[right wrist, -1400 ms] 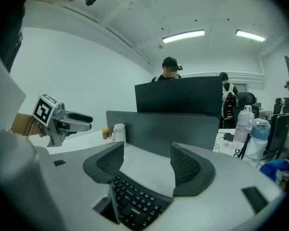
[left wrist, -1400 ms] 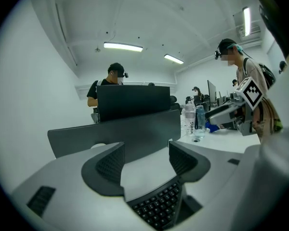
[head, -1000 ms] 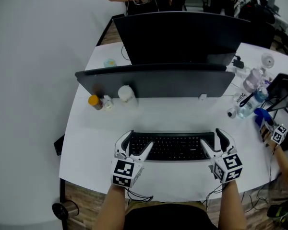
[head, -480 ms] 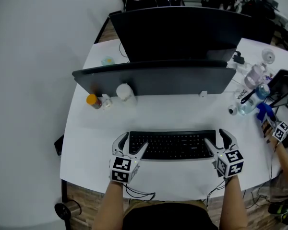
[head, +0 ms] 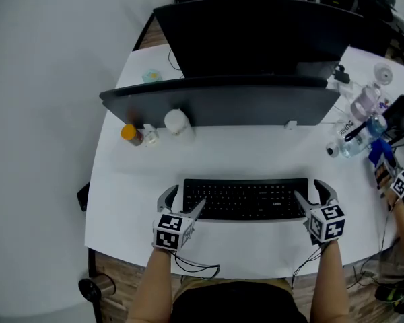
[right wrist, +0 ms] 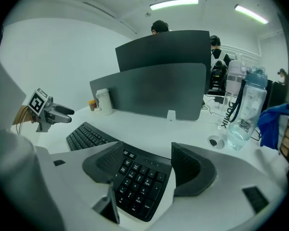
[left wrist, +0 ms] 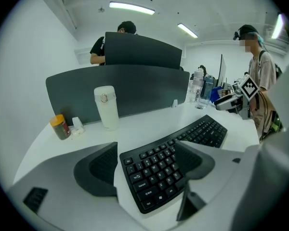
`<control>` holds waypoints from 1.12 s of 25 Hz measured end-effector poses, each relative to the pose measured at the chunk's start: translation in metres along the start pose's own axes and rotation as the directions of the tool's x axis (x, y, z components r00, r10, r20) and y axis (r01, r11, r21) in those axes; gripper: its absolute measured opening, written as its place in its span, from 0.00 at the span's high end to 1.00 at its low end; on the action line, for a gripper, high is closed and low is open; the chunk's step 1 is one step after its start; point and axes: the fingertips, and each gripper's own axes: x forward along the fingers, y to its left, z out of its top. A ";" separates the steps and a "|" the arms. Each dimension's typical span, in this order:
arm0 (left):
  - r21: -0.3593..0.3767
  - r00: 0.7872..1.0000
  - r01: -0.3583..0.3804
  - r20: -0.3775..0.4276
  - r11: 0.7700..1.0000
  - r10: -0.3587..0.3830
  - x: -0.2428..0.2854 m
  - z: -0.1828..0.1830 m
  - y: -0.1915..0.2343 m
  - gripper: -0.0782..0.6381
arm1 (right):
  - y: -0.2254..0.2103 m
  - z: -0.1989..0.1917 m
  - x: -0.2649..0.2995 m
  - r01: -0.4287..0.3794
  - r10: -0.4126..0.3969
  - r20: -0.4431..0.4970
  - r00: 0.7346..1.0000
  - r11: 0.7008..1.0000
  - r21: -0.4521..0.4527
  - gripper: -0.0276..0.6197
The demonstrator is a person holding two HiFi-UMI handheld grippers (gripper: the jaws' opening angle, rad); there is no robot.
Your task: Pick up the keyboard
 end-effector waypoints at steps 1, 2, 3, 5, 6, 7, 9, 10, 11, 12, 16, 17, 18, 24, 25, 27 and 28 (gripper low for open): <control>-0.003 1.000 0.001 -0.008 1.000 -0.001 0.002 -0.003 0.001 0.39 | -0.002 -0.003 0.002 0.003 -0.003 -0.009 1.000 1.000 0.005 0.53; -0.006 1.000 0.003 -0.016 1.000 -0.003 0.003 -0.006 0.002 0.39 | -0.004 -0.006 0.003 0.005 -0.005 -0.018 1.000 1.000 0.010 0.53; -0.012 1.000 0.005 -0.025 1.000 -0.005 0.005 -0.009 0.003 0.39 | -0.006 -0.009 0.005 0.006 -0.006 -0.027 1.000 1.000 0.015 0.53; -0.024 0.999 0.007 -0.045 1.000 -0.008 0.008 -0.016 0.006 0.39 | -0.007 -0.015 0.008 0.005 -0.004 -0.043 0.999 1.000 0.022 0.53; -0.030 0.998 0.007 -0.057 1.000 -0.009 0.010 -0.019 0.008 0.39 | -0.008 -0.017 0.010 0.005 -0.004 -0.051 0.999 1.000 0.025 0.53; -0.037 0.998 0.008 -0.069 0.999 -0.010 0.012 -0.022 0.010 0.38 | -0.010 -0.019 0.011 0.006 -0.004 -0.059 0.998 1.000 0.028 0.53; -0.049 0.996 0.008 -0.086 0.999 -0.012 0.015 -0.028 0.013 0.38 | -0.012 -0.023 0.015 0.006 -0.003 -0.073 0.997 0.999 0.037 0.53; -0.054 0.996 0.007 -0.093 0.998 -0.012 0.016 -0.030 0.014 0.38 | -0.012 -0.026 0.017 0.006 -0.003 -0.079 0.997 0.999 0.043 0.53; -0.060 0.995 0.008 -0.100 0.998 -0.014 0.017 -0.033 0.015 0.38 | -0.013 -0.029 0.019 0.006 -0.002 -0.086 0.996 0.999 0.048 0.53; -0.067 0.994 0.009 -0.107 0.998 -0.016 0.018 -0.036 0.016 0.38 | -0.013 -0.032 0.020 0.006 -0.001 -0.093 0.996 0.999 0.053 0.53; -0.092 0.991 0.014 -0.129 0.996 -0.026 0.020 -0.045 0.019 0.38 | -0.014 -0.043 0.025 0.010 -0.002 -0.125 0.992 0.998 0.060 0.53; -0.100 0.991 0.016 -0.133 0.995 -0.029 0.021 -0.047 0.020 0.38 | -0.014 -0.045 0.026 0.010 -0.002 -0.129 0.992 0.998 0.064 0.53; -0.107 0.990 0.017 -0.137 0.994 -0.032 0.022 -0.049 0.021 0.38 | -0.013 -0.047 0.027 0.010 -0.001 -0.133 0.991 0.998 0.068 0.53; -0.126 0.984 0.030 -0.168 0.992 -0.051 0.030 -0.063 0.019 0.38 | -0.015 -0.059 0.031 0.008 0.006 -0.154 0.988 0.996 0.085 0.53; -0.130 0.984 0.031 -0.172 0.991 -0.054 0.031 -0.065 0.019 0.38 | -0.016 -0.061 0.032 0.009 0.005 -0.157 0.988 0.996 0.089 0.53; -0.140 0.982 0.036 -0.178 0.990 -0.060 0.033 -0.067 0.019 0.38 | -0.017 -0.063 0.033 0.011 0.005 -0.163 0.987 0.995 0.099 0.53; -0.144 0.982 0.038 -0.180 0.989 -0.064 0.034 -0.068 0.019 0.38 | -0.017 -0.065 0.033 0.011 0.007 -0.167 0.986 0.994 0.104 0.53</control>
